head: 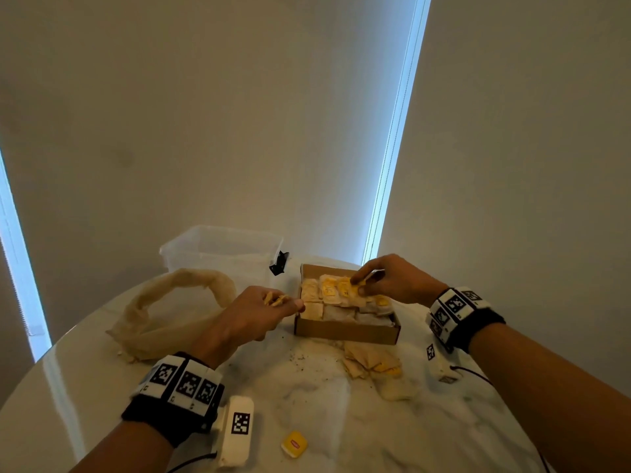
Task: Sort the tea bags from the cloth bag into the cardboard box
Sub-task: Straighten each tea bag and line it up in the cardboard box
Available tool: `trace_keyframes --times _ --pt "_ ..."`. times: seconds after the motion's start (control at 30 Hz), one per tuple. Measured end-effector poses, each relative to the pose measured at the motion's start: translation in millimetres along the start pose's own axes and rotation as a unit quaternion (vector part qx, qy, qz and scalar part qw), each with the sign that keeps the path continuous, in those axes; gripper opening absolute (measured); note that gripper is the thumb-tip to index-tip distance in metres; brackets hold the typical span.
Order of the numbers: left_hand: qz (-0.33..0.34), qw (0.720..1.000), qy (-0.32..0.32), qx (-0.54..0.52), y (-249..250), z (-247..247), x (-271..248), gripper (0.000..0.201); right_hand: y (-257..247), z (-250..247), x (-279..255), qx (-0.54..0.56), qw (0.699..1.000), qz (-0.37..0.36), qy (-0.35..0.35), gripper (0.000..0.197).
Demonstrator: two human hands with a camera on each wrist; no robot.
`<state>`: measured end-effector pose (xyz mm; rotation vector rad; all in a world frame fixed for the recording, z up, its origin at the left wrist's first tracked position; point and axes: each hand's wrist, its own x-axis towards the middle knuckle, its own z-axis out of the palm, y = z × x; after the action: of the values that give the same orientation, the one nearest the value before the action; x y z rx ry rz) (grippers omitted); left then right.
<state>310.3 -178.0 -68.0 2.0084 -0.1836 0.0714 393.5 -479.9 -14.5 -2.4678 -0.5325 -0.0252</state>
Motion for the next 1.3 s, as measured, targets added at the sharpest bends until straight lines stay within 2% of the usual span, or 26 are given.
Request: trace_keyframes --times 0.27,0.47,0.7,0.93,1.07,1.2,1.3 --pt "-0.001 1.000 -0.012 0.000 -8 0 4 0.023 3 16 15 -0.068 0.996 -0.001 -0.048 0.028" --pt "-0.004 1.000 -0.018 -0.003 -10 0 6 0.022 9 24 15 -0.069 0.996 0.010 -0.051 0.032" --pt "0.007 1.000 -0.026 -0.010 -12 -1 7 0.020 17 30 18 -0.091 0.996 -0.014 0.000 0.032" --pt "0.009 0.999 -0.030 -0.011 -14 -1 10 0.019 19 28 19 -0.131 0.991 -0.034 0.016 0.028" --pt "-0.003 0.999 -0.042 -0.014 -16 0 15 0.024 17 22 17 -0.127 0.991 -0.036 0.015 0.025" --pt "-0.017 0.996 -0.067 -0.063 -16 3 19 0.037 13 17 10 -0.117 0.991 -0.040 0.041 0.026" --pt "-0.007 0.996 -0.060 -0.071 -17 3 19 0.040 12 15 5 -0.102 0.991 -0.038 0.080 0.029"
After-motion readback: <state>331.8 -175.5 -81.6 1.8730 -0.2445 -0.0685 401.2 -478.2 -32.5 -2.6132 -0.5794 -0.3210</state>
